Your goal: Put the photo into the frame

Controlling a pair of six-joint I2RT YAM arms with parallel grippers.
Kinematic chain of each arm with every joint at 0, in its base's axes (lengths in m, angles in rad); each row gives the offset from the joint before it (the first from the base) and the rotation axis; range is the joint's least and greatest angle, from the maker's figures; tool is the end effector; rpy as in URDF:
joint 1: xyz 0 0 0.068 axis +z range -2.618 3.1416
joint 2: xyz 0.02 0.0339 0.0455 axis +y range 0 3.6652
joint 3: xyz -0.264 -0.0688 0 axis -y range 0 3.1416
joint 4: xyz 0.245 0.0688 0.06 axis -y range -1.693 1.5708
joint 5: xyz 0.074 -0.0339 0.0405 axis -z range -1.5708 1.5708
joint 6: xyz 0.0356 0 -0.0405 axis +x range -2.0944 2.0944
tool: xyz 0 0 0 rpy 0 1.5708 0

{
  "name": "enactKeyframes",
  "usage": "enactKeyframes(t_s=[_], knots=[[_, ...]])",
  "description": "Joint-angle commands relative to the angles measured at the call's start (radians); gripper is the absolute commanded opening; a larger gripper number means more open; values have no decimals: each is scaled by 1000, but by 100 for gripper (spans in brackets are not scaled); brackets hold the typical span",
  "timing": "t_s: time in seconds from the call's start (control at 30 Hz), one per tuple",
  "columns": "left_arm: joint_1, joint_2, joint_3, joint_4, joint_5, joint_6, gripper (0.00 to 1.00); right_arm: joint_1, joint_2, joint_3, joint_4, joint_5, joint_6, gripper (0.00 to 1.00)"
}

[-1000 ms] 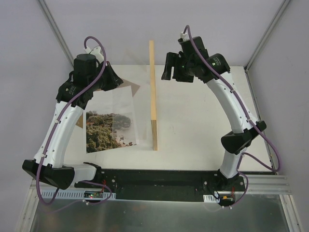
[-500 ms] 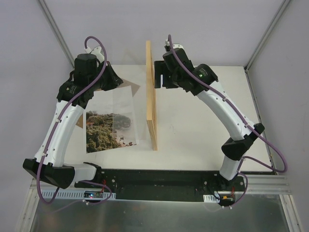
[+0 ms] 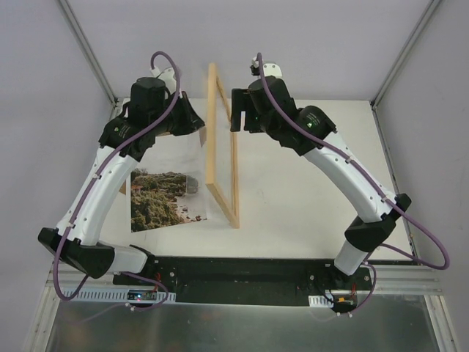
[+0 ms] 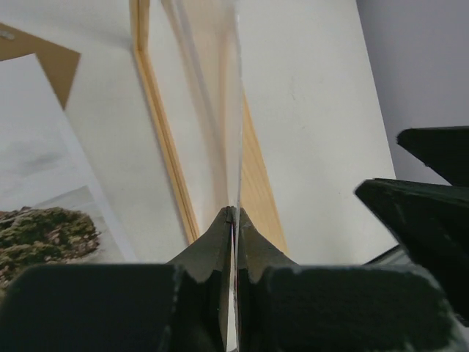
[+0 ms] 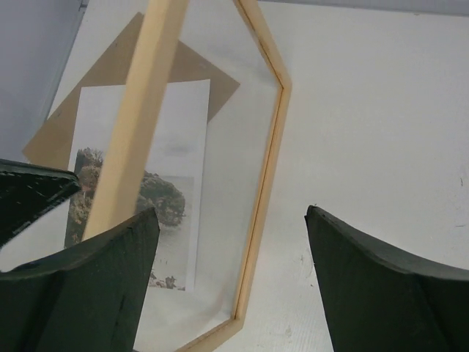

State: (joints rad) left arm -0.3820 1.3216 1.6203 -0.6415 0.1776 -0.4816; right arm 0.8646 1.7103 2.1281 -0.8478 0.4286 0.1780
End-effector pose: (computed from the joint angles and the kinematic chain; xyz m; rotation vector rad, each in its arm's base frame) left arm 0.2520 -0.1080 0.4621 0.0255 1.9805 -0.7430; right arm 0.2403 0.2590 0.4848 -0.3999 1.9273 0.2549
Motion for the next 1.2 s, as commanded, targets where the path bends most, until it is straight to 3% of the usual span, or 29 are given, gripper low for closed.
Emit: enactKeyframes(t_s=[0.0, 0.2, 0.47, 0.57, 0.93, 1.17], knots=[[-101, 50, 99, 49, 36, -20, 0, -22, -31, -42, 56, -8, 9, 84], [-121, 67, 116, 49, 23, -26, 0, -122, -133, -276, 170, -134, 81, 85], [-138, 84, 110, 48, 5, -32, 0, -196, -202, -356, 135, -197, 97, 83], [-136, 68, 112, 42, -45, -2, 0, -257, -238, -428, 131, -278, 103, 74], [-94, 68, 230, -73, -231, 106, 0, -525, -350, -756, 257, -649, 71, 19], [-37, 73, 302, -106, -245, 140, 0, -667, -308, -987, 510, -833, 40, 14]])
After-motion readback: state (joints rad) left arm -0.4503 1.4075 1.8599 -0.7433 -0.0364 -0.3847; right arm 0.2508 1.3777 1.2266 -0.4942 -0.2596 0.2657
